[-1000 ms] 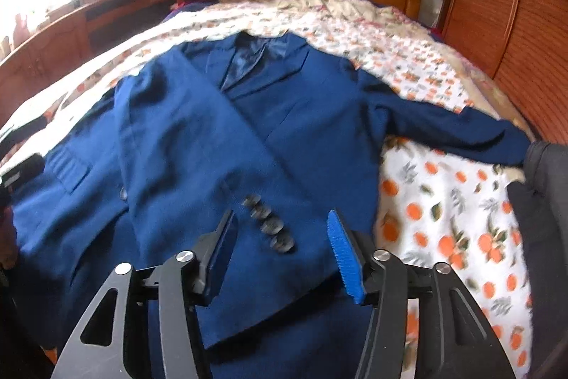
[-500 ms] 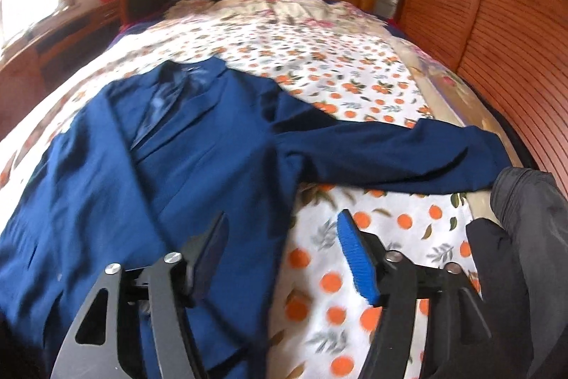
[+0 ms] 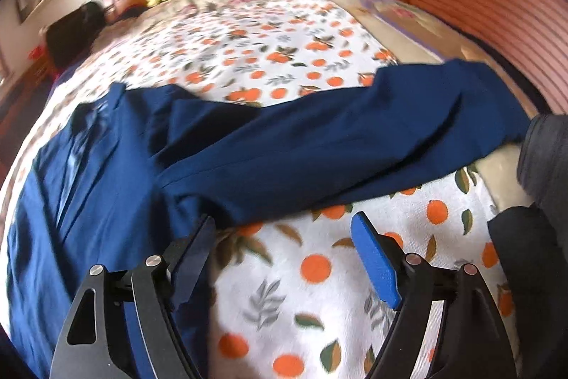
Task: Fold large clothes
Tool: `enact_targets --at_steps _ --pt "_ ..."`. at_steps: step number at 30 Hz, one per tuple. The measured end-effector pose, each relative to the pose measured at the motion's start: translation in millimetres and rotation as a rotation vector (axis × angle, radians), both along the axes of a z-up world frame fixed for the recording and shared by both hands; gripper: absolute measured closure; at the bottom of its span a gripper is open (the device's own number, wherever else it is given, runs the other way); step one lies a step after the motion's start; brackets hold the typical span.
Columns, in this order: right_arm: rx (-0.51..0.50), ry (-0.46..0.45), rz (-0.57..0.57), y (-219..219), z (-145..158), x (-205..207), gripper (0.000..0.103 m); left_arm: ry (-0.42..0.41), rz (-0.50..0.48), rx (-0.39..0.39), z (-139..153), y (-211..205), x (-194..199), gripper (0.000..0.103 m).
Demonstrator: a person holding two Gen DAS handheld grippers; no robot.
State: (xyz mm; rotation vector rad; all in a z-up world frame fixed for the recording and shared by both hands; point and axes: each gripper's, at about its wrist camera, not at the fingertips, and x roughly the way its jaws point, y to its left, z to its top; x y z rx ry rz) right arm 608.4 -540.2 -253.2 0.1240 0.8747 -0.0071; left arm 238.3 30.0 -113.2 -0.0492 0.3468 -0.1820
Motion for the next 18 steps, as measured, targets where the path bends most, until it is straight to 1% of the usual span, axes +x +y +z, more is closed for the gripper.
enact_targets --at_steps 3,7,11,12,13,14,15,16,17,18 --pt "0.001 0.006 -0.057 -10.8 -5.9 9.2 0.027 0.014 -0.002 0.004 -3.4 0.1 3.5 0.003" --pt "0.031 0.022 -0.117 -24.6 -12.7 19.0 0.027 0.026 -0.005 0.008 -7.1 -0.3 6.5 0.003" --pt "0.07 0.038 -0.142 -31.6 -17.8 28.0 0.027 0.041 -0.008 0.017 -10.9 -2.8 8.5 0.003" --pt "0.065 0.044 -0.144 -31.1 -18.8 30.4 0.03 0.044 -0.009 0.02 -11.7 -3.5 8.9 0.003" --pt "0.039 0.055 -0.142 -28.8 -19.7 33.0 0.037 0.045 -0.009 0.021 -12.3 -3.9 9.3 0.003" --pt "0.011 0.065 -0.145 -26.6 -20.4 34.4 0.058 0.046 -0.01 0.023 -12.8 -4.3 9.4 0.003" --pt "-0.013 0.073 -0.147 -24.8 -20.6 36.1 0.074 0.047 -0.01 0.026 -12.9 -5.1 9.0 0.003" --pt "-0.009 0.072 -0.138 -23.9 -19.6 36.6 0.082 0.048 -0.009 0.029 -13.1 -5.8 8.9 0.003" --pt "-0.011 0.071 -0.134 -23.2 -17.9 36.7 0.101 0.05 -0.01 0.03 -13.6 -5.8 9.5 0.003" --pt "-0.021 0.06 -0.129 -21.7 -14.6 35.6 0.102 0.052 -0.01 0.032 -14.1 -6.2 9.8 0.003"
